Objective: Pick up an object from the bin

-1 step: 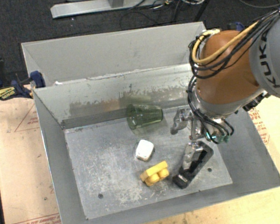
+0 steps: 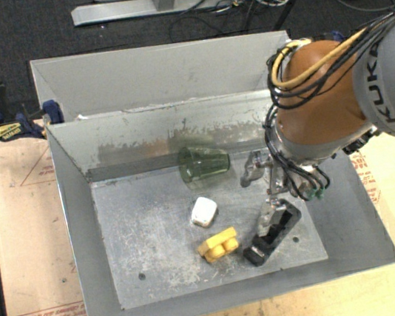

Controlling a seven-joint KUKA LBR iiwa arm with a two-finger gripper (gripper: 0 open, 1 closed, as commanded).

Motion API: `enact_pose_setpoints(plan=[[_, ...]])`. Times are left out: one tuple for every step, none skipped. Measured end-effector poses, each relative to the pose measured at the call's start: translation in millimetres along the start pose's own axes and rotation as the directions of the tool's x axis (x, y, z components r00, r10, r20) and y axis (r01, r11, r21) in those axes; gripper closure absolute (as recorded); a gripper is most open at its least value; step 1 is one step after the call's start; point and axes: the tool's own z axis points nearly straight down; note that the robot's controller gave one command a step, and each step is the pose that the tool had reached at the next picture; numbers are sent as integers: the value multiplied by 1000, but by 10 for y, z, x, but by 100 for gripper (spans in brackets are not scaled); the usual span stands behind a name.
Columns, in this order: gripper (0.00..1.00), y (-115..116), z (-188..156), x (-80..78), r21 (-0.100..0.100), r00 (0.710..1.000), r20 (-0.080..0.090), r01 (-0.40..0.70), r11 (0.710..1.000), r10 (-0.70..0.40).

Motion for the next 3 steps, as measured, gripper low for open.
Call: enact_pose_setpoints(plan=[[0, 167, 225, 18, 2, 979, 5, 202, 979, -202], [0, 518, 641, 283, -3, 908, -4, 418, 908, -418], [0, 492, 753, 193, 0, 805, 1, 594, 805, -594]])
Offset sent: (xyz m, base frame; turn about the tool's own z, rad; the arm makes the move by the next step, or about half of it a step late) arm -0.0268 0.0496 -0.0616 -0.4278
